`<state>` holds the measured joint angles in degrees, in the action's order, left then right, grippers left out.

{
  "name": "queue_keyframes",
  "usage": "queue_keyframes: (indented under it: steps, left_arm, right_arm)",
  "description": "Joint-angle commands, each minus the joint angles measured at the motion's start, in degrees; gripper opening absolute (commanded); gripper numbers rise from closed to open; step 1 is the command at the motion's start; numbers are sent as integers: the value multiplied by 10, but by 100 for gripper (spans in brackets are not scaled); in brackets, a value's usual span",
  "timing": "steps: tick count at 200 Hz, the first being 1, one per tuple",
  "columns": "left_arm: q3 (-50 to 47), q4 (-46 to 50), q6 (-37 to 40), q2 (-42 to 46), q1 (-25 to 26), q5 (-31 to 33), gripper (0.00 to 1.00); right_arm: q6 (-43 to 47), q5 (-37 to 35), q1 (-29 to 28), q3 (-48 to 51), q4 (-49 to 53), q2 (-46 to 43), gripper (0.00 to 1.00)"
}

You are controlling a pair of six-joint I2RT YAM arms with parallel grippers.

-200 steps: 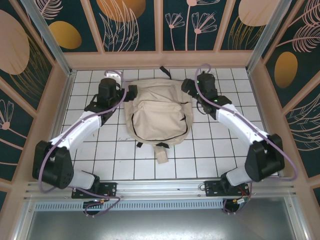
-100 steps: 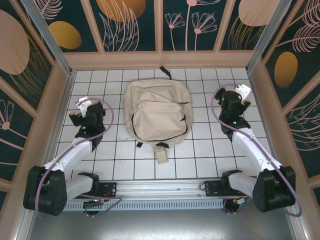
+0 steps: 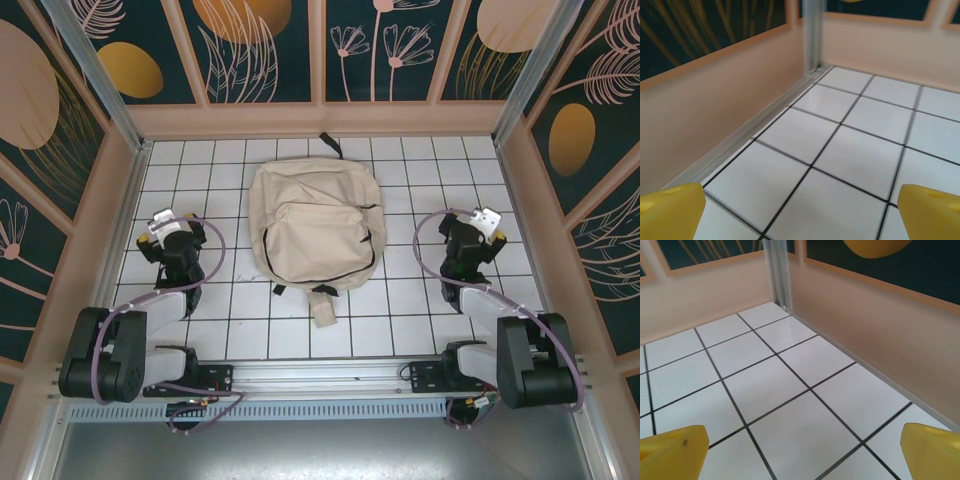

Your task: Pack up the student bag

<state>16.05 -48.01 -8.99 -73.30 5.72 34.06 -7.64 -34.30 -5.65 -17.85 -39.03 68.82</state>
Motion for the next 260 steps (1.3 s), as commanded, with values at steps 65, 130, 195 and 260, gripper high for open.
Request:
queue_keyframes:
  steps: [65, 130, 195, 260]
  left_arm:
    - [-48, -225, 72, -55, -23, -241, 99]
    - [-49, -265, 57, -102, -43, -269, 99]
    - [-24, -250, 50, -140, -44, -255, 99]
    - [-28, -256, 47, -138, -48, -251, 99]
  right_arm:
    - [104, 250, 14, 50, -275, 109, 99]
    - [97, 246, 21, 80, -362, 153, 99]
    - [76, 264, 43, 65, -363, 193, 99]
    - [59, 286, 61, 53, -340, 194, 99]
